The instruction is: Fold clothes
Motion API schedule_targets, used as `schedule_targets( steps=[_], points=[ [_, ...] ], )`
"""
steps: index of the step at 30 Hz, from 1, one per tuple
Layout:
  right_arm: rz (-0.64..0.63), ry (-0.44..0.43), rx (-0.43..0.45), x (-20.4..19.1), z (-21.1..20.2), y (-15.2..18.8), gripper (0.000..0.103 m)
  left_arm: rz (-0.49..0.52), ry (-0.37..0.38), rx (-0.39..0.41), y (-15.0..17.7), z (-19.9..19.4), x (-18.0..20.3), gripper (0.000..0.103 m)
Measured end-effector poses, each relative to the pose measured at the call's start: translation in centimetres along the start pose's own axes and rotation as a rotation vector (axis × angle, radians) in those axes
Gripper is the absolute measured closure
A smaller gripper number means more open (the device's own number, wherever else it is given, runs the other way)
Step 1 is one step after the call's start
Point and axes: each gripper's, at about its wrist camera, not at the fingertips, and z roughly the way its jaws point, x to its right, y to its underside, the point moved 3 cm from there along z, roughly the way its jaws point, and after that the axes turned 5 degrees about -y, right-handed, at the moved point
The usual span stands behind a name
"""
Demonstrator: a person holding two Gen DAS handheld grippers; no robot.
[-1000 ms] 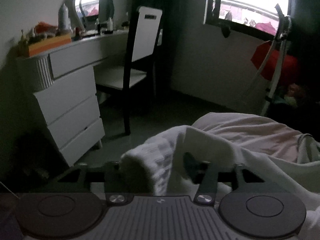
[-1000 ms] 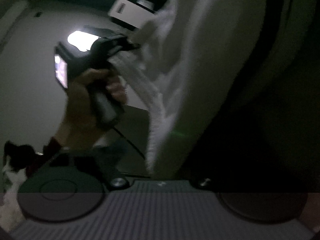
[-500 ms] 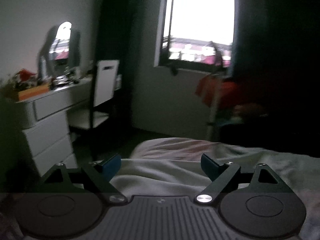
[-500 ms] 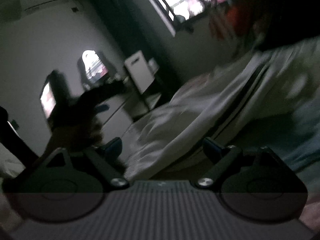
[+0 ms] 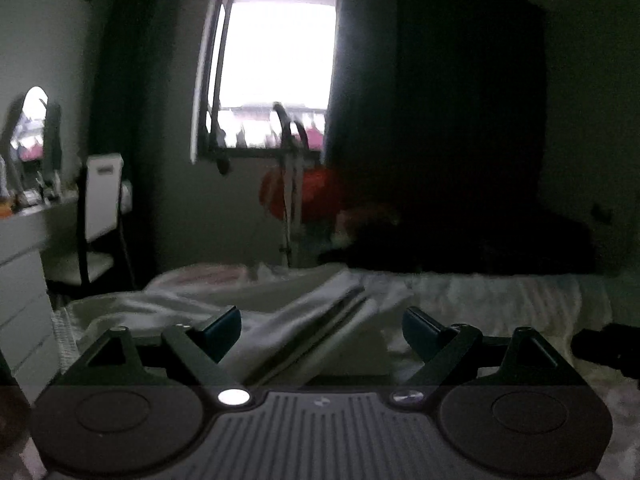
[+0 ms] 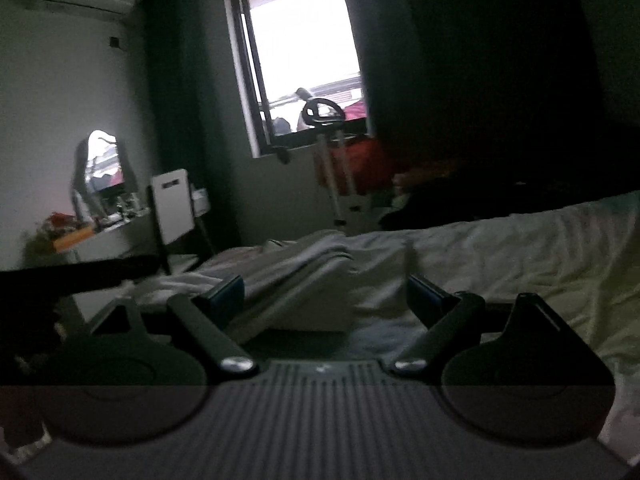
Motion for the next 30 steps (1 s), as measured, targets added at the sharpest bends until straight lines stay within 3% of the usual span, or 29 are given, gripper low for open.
schedule_targets(
  steps=[3, 7, 12, 17, 21, 27, 30],
  points=[
    [0.0, 0.029, 0.008, 2.1, -0.1, 1.4, 0.014, -0.051, -0.045, 0.02, 2.6, 0.6, 0.9, 0.013],
    [-0.031, 0.056, -0.012, 3.3, 0.4, 2.3, 0.014, -0.118, -0.059, -0.016, 5.5, 2.3, 0.9, 0.013],
    [0.067, 0.075, -0.041, 4.5, 1.7, 2.0, 0.014, -0.103, -0.044, -0.085, 6.8, 5.1, -0.2, 0.013],
    [0.12, 0.123, -0.077, 5.8, 2.2, 3.1, 0.014, 0.002, -0.008, -0.178, 6.5, 12.4, 0.5, 0.012],
    [0.166, 0.145, -0.114, 6.9, 3.2, 3.8, 0.014, -0.024, -0.019, -0.184, 4.0, 18.9, 0.8, 0.011],
    [0.176, 0.164, -0.148, 7.9, 6.2, 4.7, 0.014, -0.202, 0.013, -0.23, 1.2, 29.1, 0.4, 0.011],
    [0.183, 0.163, -0.179, 8.7, 8.6, 5.3, 0.014, -0.22, 0.022, -0.286, 1.3, 34.2, 1.0, 0.012]
  ],
)
